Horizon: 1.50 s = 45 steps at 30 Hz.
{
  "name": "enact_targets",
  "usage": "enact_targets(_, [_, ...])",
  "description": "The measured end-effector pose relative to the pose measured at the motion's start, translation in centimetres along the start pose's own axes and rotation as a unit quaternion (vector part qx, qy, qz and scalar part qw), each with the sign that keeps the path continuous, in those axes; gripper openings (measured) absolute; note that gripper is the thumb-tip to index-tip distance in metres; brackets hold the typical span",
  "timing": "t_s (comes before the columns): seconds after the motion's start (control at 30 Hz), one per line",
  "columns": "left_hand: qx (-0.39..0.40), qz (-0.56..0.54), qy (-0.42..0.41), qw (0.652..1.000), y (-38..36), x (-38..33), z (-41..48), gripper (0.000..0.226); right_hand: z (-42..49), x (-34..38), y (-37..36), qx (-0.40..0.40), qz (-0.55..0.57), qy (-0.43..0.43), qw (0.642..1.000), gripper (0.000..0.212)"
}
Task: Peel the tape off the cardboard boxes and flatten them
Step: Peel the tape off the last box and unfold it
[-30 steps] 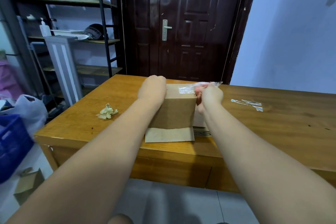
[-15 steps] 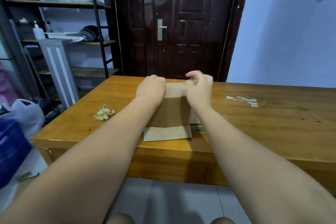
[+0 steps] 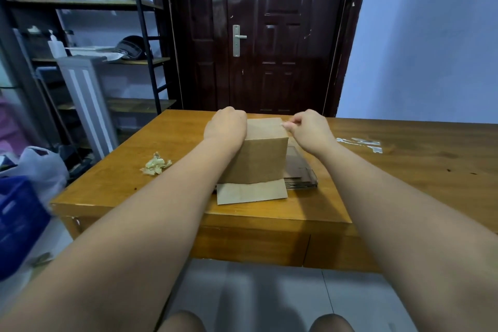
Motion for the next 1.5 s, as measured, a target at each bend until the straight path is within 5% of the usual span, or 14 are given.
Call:
enact_targets(0.17, [0.001,0.011,0.007,1.000,0.0,-0.3,0.1,0.032,-2.4,-5.4,-0.7,0.071,-0.019,-0.287,0.955,0.018])
enact_targets(0.27, [0.001,0.010,0.007,1.000,-0.1,-0.4,0.1,0.032,-2.9,-7.6,-0.6,0.034,0.049,-0.352,0.934,0.015])
enact_targets(0.47, [-0.001,0.009,0.009,1.000,-0.1,-0.4,0.1,0.030,-1.1,-7.2,-0.4,0.018,0.115,-0.338,0.934,0.025])
enact_targets(0.6, [0.000,0.007,0.004,1.000,-0.1,-0.3,0.0,0.030,-0.5,-4.8,0.6,0.025,0.378,-0.338,0.861,0.010])
enact_targets(0.7, [0.007,0.008,0.005,1.000,0.1,-0.4,0.0,0.031,0.3,-2.7,2.0,-0.012,0.438,-0.340,0.832,0.018])
enact_targets(0.9, [0.049,0.055,-0.007,0.997,1.1,-1.5,0.1,0.033,1.4,1.7,2.3,-0.094,0.363,-0.113,0.920,0.010])
enact_targets(1.0, [0.062,0.042,-0.002,0.997,1.8,-1.3,0.6,0.032,2.1,4.6,0.7,-0.047,0.369,-0.063,0.926,0.033])
enact_targets(1.17, [0.044,-0.079,0.055,0.994,1.1,0.1,0.6,0.029,1.6,8.0,-3.1,0.053,0.551,-0.109,0.825,0.023])
enact_targets(1.23, [0.033,-0.224,0.119,0.967,0.8,1.0,0.6,0.036,1.9,7.8,-4.0,0.043,0.562,-0.127,0.816,0.015])
enact_targets(1.3, [0.032,-0.407,0.150,0.900,0.2,1.8,0.6,0.052,2.4,7.6,-4.3,0.052,0.557,-0.129,0.819,0.015])
enact_targets(1.4, [0.033,-0.579,0.081,0.811,-0.2,1.9,0.6,0.070,2.1,7.6,-4.1,0.090,0.535,-0.108,0.833,0.021])
enact_targets(1.5, [-0.018,-0.533,0.035,0.845,-0.3,1.7,0.7,0.045,1.5,7.7,-3.5,0.118,0.546,-0.087,0.825,0.033])
Point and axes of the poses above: each hand's wrist, its own z-axis towards the middle knuckle, its own y-axis out of the back of the hand, x = y × z, the point moved 3 cm from there along z, towards the middle knuckle, and after that the axes turned 3 degrees about -z, right-handed, at the moved point
